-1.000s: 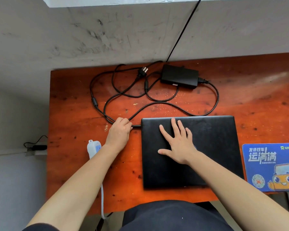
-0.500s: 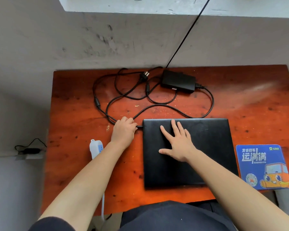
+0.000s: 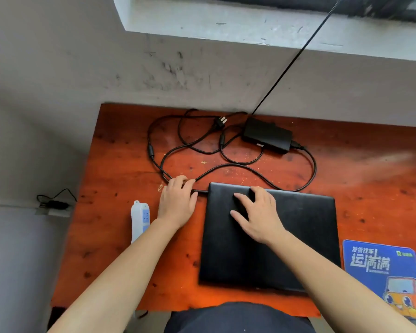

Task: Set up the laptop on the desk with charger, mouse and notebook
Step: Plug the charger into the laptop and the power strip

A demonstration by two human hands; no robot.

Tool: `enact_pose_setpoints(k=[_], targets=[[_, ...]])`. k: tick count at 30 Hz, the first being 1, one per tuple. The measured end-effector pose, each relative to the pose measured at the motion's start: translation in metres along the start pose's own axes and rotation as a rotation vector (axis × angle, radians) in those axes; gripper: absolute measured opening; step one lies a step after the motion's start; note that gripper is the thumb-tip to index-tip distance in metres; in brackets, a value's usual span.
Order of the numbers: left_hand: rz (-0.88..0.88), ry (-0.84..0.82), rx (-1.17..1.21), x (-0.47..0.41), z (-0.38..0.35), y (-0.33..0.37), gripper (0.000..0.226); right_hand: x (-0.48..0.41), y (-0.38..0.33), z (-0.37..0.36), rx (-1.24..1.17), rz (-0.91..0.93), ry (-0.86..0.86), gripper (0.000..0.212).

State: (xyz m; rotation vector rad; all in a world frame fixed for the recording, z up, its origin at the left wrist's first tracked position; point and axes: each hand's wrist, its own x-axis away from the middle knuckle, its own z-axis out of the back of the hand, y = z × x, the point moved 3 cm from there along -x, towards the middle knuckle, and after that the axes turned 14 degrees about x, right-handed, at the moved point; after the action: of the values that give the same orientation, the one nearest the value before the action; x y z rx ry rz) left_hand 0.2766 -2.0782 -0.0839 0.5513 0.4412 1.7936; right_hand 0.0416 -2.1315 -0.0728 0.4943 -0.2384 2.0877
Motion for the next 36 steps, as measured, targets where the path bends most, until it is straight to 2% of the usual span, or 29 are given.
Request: enact_pose_setpoints(k=[2,4,6,9,13,15,18,21,26,33,36], targets=[[0.146,0.010,-0.032,0.005,0.002,-0.008,0.049,-0.017,0.005,0.010,-0.071,-0.004,0.093,0.059],[0.364,-0.016,-0.029,0.014,-0.001,-0.015,0.063,-0.041,0.007,0.022,-0.148,0.015,0.136,0.054],[0.512,-0.139,-0.058,0.024,-0.013,-0.018,0.083,-0.068,0.006,0.031,-0.256,0.028,0.122,0.050],[0.519,-0.268,-0.164,0.030,-0.025,-0.017,0.096,-0.108,-0.002,0.044,-0.506,-0.019,0.075,0.044],[0.537,-0.298,-0.202,0.028,-0.023,-0.018,0.096,-0.165,-0.028,0.054,-1.123,-0.187,-0.126,0.044],[0.534,-0.298,-0.219,0.029,-0.024,-0.019,0.095,-0.189,-0.040,0.058,-1.268,-0.261,-0.148,0.045],[0.534,-0.290,-0.228,0.029,-0.025,-0.022,0.096,-0.220,-0.052,0.059,-1.328,-0.388,-0.077,0.030],[0.542,-0.290,-0.207,0.031,-0.024,-0.022,0.096,-0.240,-0.052,0.056,-1.367,-0.462,-0.061,0.031],[0.574,-0.318,-0.187,0.031,-0.023,-0.021,0.097,-0.236,-0.048,0.056,-1.437,-0.433,-0.115,0.021],[0.580,-0.432,-0.153,0.025,-0.009,-0.017,0.104,-0.167,-0.027,0.074,-1.379,-0.388,0.037,0.033],[0.563,-0.419,-0.052,0.021,0.006,-0.018,0.093,-0.133,-0.016,0.086,-1.430,-0.354,0.129,0.029]])
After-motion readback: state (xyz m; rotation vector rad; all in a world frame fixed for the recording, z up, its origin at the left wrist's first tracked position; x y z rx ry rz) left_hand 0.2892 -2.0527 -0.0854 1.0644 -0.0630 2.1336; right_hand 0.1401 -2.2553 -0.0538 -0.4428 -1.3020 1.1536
